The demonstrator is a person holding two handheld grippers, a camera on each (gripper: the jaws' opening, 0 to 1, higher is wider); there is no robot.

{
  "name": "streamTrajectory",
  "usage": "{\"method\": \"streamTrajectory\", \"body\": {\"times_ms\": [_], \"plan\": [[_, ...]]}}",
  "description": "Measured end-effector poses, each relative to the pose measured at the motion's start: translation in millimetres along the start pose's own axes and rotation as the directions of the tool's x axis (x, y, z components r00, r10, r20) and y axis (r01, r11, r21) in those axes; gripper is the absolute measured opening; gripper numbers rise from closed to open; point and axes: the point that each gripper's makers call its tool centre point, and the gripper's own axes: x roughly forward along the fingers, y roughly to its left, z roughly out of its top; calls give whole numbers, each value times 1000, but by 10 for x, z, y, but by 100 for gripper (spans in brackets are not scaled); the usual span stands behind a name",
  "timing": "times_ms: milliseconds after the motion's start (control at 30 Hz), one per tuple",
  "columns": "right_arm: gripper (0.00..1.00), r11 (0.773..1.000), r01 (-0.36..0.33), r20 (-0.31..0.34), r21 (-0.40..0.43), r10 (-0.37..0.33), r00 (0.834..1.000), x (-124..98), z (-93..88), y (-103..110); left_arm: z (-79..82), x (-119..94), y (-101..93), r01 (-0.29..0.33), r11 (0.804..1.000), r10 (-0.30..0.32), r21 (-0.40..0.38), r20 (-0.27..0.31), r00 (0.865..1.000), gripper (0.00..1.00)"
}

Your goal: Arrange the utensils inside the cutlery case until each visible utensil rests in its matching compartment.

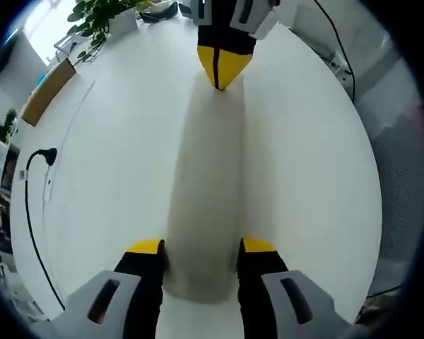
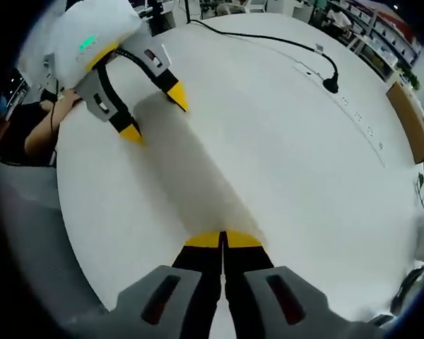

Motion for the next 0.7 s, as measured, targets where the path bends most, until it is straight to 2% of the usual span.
{"method": "streamTrajectory", "body": {"times_ms": [100,167,233,300,367,400,433,467,533,633,700], "plan": [[0,1000,-29,-18,11,29,999,-9,-17,28,-6,-1,4,7,1000,-7,-5,12,1000,41],[0,999,-32,19,-44,33,999,-14,11,10,-7,2,11,12,1000,-12,-13,23,1000,42],[0,999,-42,41,1,42,998,-38,-18,32,-3,7,18,33,999,-31,-32,44,999,43],[0,998,-51,44,-36,52,998,-47,-7,35,20,-53,10,68,992,-60,-105,83,995,43],[0,998,-56,46,-3,56,997,-48,3,39,23,-145,30,87,978,-67,-189,108,992,42],[0,998,-61,41,0,60,997,-48,9,44,37,-220,58,97,968,-65,-233,141,988,41],[0,998,-58,40,0,58,998,-52,7,45,58,-276,65,111,967,-73,-228,169,983,40],[0,998,-60,39,5,60,997,-49,8,39,43,-354,134,89,964,-43,-250,183,982,34],[0,998,-66,38,11,65,997,-50,6,34,0,-469,212,83,966,-43,-245,166,985,19],[0,998,-69,30,14,68,997,-50,0,28,-48,-551,353,81,950,-26,-303,183,983,20],[0,998,-68,27,19,67,997,-52,-4,25,-71,-540,346,76,950,-25,-301,172,985,10]]}}
